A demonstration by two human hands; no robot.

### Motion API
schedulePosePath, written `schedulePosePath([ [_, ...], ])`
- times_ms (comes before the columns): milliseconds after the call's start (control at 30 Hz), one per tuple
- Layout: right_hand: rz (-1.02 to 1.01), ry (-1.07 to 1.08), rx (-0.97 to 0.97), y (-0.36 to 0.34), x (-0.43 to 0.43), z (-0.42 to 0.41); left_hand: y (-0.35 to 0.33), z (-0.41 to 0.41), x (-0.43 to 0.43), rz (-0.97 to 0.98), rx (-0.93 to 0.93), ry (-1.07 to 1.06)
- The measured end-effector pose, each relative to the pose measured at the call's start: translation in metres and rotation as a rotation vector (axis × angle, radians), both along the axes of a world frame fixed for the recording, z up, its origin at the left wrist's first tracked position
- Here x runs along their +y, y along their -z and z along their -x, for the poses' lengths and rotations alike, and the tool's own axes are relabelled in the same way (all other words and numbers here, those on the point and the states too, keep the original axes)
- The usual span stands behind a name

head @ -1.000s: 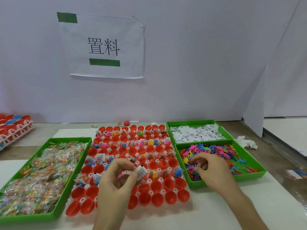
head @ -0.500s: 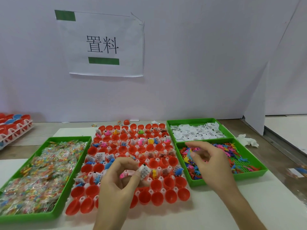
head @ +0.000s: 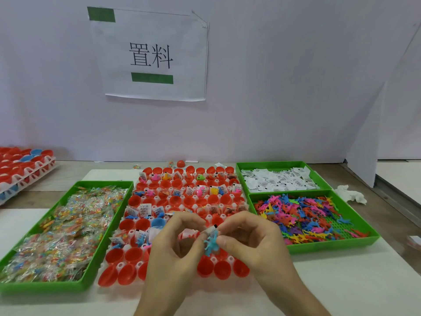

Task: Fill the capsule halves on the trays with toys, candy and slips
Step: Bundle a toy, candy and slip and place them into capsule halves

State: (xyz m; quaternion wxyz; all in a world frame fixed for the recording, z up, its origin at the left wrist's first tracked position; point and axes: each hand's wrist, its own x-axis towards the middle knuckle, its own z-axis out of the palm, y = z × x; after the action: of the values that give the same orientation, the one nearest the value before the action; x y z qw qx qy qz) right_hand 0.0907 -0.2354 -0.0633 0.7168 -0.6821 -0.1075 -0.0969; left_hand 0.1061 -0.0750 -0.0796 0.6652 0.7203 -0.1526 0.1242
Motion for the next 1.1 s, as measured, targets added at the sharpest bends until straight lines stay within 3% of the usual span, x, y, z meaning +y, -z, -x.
schedulePosePath([
  [233, 0.175, 0.140, -0.083, 0.0027, -0.0057, -0.0020, -0.0052, 0.0015, 0.0009, 0.110, 0.058, 0.135],
  [433, 0.210, 0.151, -0.107, 0.0045, -0.0025, -0.0022, -0.0101, 0.0012, 0.0068, 0.165, 0.083, 0.215],
  [800, 0.203, 0.128, -0.106, 0.0069, -0.0005, -0.0015, -0.0069, -0.0008, 0.0078, 0.048, 0.081, 0.187],
  [1100, 0.365, 0.105, -0.178, 0.0080, 0.0010, 0.0018, -0.0031, -0.0019, 0.0083, 0.045, 0.052, 0.148],
])
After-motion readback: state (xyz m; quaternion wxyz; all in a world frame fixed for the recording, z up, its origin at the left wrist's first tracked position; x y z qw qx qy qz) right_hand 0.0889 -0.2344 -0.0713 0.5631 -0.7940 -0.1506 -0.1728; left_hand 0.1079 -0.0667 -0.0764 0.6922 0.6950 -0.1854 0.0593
